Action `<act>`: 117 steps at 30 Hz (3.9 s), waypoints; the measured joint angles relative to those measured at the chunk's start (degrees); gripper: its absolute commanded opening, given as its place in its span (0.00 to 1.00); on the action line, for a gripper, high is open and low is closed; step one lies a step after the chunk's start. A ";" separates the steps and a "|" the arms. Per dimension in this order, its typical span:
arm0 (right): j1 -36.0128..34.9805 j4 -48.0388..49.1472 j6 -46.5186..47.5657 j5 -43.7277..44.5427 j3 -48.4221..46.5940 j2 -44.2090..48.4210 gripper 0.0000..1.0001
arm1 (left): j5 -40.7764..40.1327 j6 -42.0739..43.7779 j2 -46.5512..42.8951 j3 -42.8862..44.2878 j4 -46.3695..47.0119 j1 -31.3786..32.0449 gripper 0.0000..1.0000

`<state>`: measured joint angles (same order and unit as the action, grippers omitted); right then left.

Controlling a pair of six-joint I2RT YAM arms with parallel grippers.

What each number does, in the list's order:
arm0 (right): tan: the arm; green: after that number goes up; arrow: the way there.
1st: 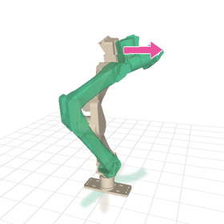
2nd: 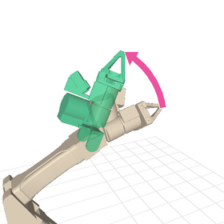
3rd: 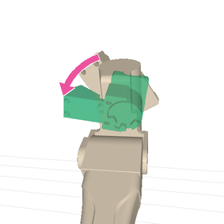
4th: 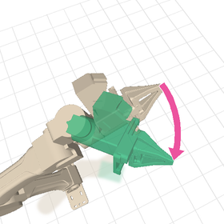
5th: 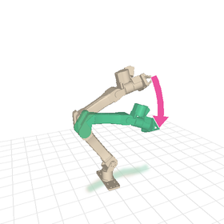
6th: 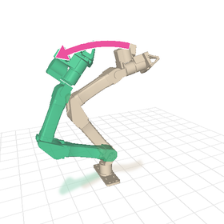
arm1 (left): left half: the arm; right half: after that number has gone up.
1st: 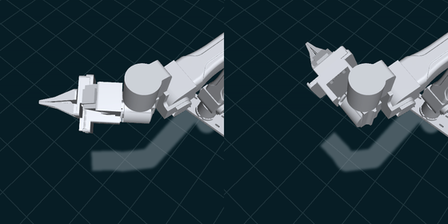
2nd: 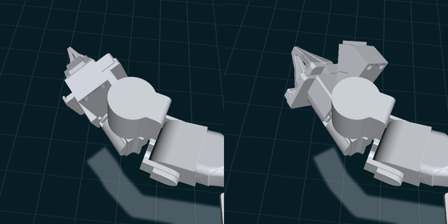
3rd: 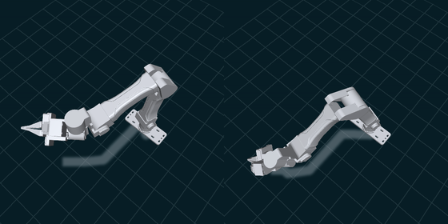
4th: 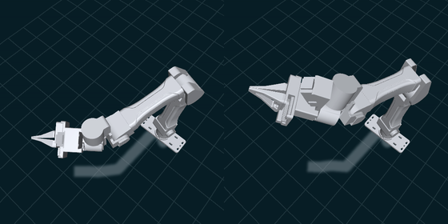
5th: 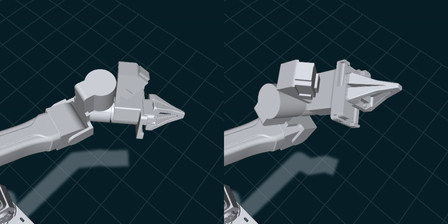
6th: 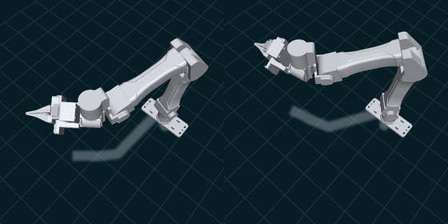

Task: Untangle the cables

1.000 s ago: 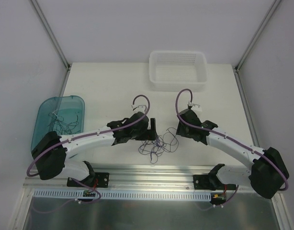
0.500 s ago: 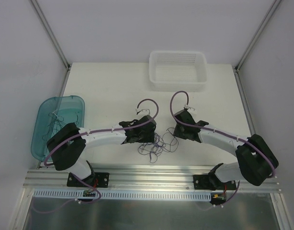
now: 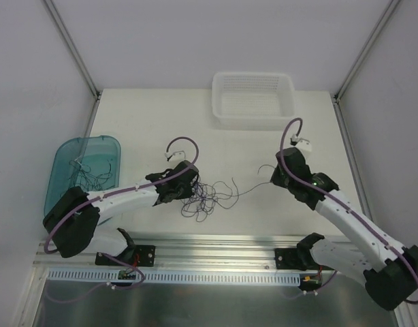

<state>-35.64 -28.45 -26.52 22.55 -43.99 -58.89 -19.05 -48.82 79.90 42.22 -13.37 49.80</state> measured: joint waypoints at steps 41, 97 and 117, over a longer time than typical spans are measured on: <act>18.69 -23.58 21.75 4.55 -56.61 11.67 0.01 | -0.87 7.82 -8.17 -10.43 -3.37 -29.38 0.00; -29.77 28.98 2.78 -21.73 -14.05 -43.47 0.23 | 5.05 5.86 -19.71 -10.58 -3.67 -18.23 0.00; -23.69 2.75 13.35 -9.81 -16.28 -4.74 0.01 | 2.73 5.99 -19.74 -11.26 -4.04 -18.45 0.00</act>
<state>-59.33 -25.69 -13.17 12.73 -60.27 -63.64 -16.32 -42.83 60.16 30.96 -17.41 31.35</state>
